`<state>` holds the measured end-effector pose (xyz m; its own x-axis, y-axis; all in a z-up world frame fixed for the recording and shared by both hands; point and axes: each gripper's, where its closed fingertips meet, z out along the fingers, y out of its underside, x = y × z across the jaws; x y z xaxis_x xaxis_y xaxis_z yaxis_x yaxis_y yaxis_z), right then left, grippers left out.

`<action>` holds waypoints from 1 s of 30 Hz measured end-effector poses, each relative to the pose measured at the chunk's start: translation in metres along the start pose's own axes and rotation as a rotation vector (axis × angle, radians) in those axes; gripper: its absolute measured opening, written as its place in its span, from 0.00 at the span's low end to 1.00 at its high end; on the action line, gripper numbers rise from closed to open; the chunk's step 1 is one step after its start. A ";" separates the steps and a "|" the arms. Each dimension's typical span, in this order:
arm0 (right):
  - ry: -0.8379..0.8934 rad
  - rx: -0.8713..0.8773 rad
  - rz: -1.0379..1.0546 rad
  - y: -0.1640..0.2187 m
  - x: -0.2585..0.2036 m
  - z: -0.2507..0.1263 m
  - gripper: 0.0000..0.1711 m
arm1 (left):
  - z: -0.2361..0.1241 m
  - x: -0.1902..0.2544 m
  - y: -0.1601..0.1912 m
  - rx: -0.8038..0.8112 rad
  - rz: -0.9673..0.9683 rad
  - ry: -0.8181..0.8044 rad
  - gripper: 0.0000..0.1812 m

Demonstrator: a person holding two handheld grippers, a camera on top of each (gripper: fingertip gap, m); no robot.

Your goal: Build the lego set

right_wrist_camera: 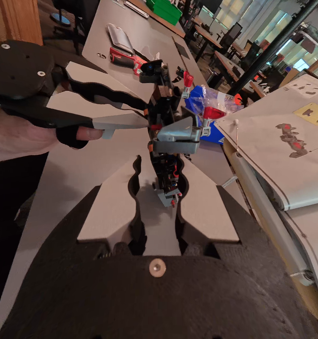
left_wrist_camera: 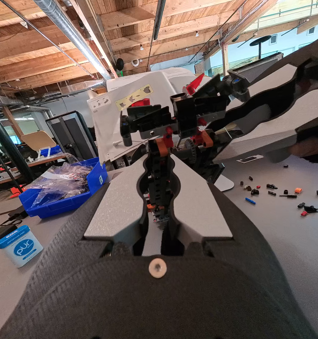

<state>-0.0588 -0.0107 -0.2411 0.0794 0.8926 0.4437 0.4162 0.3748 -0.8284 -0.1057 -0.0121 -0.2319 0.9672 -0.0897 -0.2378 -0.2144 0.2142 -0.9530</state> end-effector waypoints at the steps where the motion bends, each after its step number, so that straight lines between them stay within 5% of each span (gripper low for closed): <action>1: -0.019 0.007 0.009 0.000 -0.003 0.001 0.20 | 0.000 0.001 0.000 0.000 0.000 0.003 0.08; 3: -0.017 0.022 0.017 0.001 -0.001 0.001 0.14 | -0.002 0.003 0.001 0.001 0.005 0.005 0.08; 21: 0.050 0.085 -0.224 0.018 -0.039 0.000 0.13 | -0.040 0.021 0.028 -0.078 -0.042 0.003 0.09; 30: 0.055 0.061 -0.310 0.040 -0.054 0.004 0.14 | -0.083 0.018 0.076 -0.249 -0.056 -0.010 0.08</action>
<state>-0.0504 -0.0431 -0.2999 0.0068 0.7195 0.6944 0.3728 0.6425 -0.6695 -0.1161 -0.0779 -0.3243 0.9795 -0.0849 -0.1825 -0.1861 -0.0369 -0.9818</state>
